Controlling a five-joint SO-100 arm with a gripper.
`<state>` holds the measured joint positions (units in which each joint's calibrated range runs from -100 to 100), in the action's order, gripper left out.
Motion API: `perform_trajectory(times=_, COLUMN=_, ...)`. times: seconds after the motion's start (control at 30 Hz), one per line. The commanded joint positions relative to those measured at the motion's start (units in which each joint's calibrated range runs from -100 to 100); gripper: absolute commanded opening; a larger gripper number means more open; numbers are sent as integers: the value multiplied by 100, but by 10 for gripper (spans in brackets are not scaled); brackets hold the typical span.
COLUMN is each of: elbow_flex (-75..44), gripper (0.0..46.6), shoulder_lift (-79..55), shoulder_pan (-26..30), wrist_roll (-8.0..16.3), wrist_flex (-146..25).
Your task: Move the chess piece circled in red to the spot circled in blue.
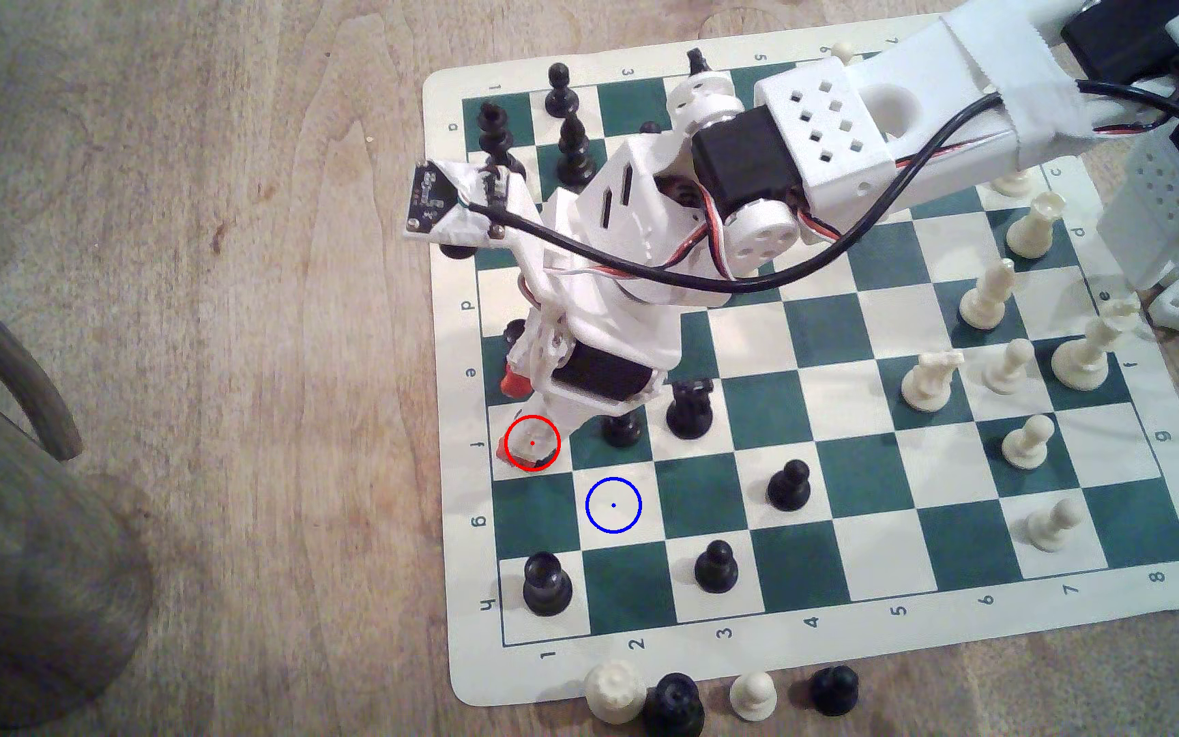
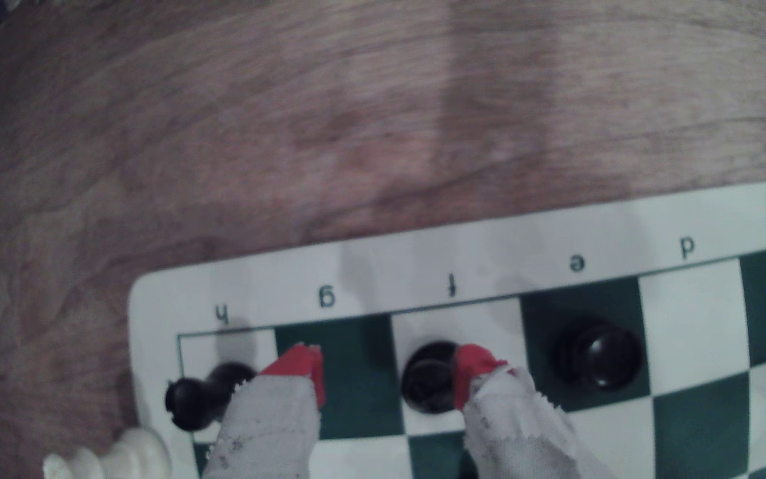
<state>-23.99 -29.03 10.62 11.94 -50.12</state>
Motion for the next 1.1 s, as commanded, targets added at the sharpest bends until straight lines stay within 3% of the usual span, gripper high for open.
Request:
perform_trajectory(times=0.0, elbow_flex=-30, gripper=156, shoulder_lift=127, shoulder_pan=-57, wrist_roll=29, wrist_flex=98)
perform_trajectory(times=0.53, elbow_flex=196, gripper=147, shoulder_lift=76, shoulder_pan=-65, wrist_roll=34, wrist_flex=245)
perform_trajectory(times=0.67, elbow_flex=215, gripper=125, shoulder_lift=51, shoulder_pan=-65, wrist_roll=39, wrist_flex=311)
perform_trajectory(times=0.77, elbow_flex=215, gripper=46, shoulder_lift=42, shoulder_pan=-49, wrist_roll=49, wrist_flex=385)
perform_trajectory(times=0.87, elbow_flex=215, gripper=5, shoulder_lift=42, shoulder_pan=-57, wrist_roll=59, wrist_flex=426)
perform_trajectory(times=1.07, elbow_flex=260, gripper=2, shoulder_lift=51, shoulder_pan=-41, wrist_roll=59, wrist_flex=426)
